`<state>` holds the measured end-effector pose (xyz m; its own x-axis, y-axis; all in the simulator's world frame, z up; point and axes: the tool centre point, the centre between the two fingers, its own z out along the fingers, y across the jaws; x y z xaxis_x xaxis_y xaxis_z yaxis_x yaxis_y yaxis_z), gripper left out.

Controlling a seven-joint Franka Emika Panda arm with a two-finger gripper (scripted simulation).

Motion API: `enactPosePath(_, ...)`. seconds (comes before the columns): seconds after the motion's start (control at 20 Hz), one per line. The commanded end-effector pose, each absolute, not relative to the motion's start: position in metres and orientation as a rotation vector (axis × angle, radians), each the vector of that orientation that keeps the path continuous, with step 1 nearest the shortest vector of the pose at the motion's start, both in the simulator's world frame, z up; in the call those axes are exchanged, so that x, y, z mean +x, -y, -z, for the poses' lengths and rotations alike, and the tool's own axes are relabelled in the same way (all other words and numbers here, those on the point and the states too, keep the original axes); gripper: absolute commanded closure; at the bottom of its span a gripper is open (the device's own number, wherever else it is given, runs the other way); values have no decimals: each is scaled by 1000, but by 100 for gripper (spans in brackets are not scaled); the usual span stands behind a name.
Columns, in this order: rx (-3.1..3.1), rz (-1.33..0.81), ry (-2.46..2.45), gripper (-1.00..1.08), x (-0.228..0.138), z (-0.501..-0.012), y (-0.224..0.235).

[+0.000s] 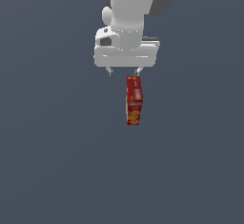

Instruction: Pick up the object and move it to a goal position.

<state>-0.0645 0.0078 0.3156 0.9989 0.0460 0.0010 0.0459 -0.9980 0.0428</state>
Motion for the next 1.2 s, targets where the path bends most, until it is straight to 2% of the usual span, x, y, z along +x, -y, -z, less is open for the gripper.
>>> enactPosePath(0.0,3098,-3,-71,-92,-64,-316,-8)
enactPosePath(0.55,3085,-9,10,-92,-59,-317,27)
enactPosePath(0.85,3092,-9,3,-92,-61,-309,17)
enactPosePath(1.15,3112,-8,-10,-92,-71,-284,-12)
